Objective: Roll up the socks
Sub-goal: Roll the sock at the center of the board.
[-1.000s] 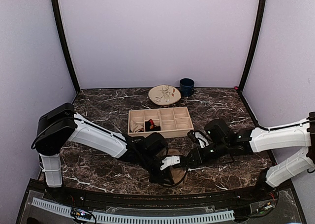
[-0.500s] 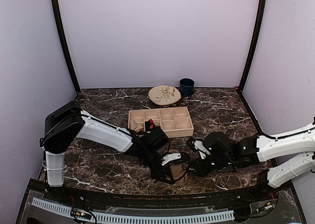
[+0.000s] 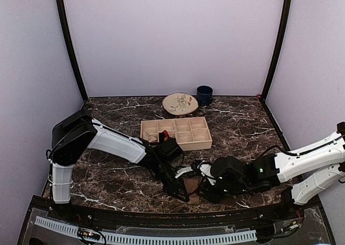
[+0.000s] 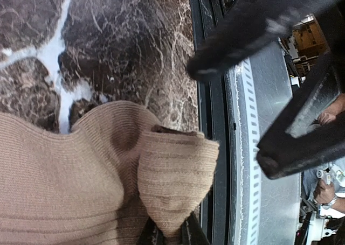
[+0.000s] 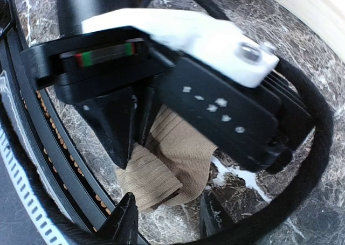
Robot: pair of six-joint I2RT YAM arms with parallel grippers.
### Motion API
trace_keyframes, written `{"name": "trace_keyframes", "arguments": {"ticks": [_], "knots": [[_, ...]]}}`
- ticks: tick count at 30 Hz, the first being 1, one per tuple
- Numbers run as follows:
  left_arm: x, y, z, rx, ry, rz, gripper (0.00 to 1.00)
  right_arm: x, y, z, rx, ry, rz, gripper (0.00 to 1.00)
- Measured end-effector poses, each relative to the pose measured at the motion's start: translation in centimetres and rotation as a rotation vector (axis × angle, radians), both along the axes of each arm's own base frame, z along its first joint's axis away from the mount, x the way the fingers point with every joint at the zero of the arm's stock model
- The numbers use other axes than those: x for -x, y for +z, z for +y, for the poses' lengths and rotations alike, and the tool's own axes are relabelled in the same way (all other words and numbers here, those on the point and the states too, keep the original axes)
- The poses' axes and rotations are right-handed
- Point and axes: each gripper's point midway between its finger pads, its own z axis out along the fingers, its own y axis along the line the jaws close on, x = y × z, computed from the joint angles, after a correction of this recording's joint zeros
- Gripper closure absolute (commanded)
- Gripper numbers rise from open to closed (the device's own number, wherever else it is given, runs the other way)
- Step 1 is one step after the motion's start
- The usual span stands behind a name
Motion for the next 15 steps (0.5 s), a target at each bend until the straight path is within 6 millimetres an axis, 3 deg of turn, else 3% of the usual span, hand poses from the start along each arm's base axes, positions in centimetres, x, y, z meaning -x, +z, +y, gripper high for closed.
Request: {"name": "trace_keyframes", "arguments": {"ticks": [15], "knots": [[0.7, -0.1, 0.7, -0.003, -0.017, 0.079, 0.91, 2.4, -1.6, 1.0, 0.072, 0.104, -0.037, 0.60]]}}
